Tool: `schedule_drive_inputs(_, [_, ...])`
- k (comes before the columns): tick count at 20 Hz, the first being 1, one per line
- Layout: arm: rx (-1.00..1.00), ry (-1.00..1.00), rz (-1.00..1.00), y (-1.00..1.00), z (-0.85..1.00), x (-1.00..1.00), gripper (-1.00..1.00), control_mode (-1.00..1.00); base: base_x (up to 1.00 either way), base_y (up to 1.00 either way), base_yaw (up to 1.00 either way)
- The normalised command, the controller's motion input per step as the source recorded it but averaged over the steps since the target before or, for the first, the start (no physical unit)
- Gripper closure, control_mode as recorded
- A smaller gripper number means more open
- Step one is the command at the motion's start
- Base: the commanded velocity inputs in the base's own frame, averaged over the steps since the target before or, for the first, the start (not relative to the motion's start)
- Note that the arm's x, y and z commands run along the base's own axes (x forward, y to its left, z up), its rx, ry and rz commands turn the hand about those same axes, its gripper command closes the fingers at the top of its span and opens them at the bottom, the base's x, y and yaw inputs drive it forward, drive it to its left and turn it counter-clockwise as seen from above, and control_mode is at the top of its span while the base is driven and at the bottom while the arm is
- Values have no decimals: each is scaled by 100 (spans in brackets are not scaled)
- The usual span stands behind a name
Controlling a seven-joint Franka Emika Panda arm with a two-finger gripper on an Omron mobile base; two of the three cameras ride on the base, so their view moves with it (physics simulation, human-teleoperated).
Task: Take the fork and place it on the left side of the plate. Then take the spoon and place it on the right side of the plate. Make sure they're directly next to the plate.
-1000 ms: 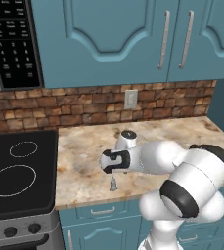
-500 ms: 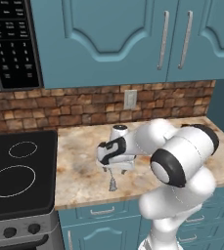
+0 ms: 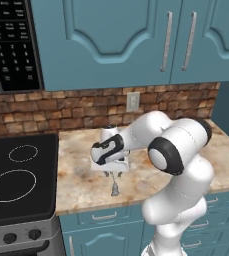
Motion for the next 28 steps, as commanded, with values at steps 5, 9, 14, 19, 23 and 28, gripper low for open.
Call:
schedule_drive_inputs(5, [0, 10, 0, 5, -64, -27, -100, -100, 0, 0, 0])
schedule_drive_inputs(9, [0, 5, 0, 0, -67, -48, -100, -100, 0, 0, 0])
schedule_drive_inputs(14, [0, 7, 0, 0, -77, -42, -100, -100, 0, 0, 0])
schedule_drive_inputs(19, [0, 3, 0, 0, -66, -31, 100, -100, 0, 0, 0])
schedule_drive_inputs(23, [0, 0, 0, 0, -37, -52, 100, -100, 0, 0, 0])
schedule_drive_inputs(28, [0, 1, 0, 0, -5, -78, 100, -100, 0, 0, 0])
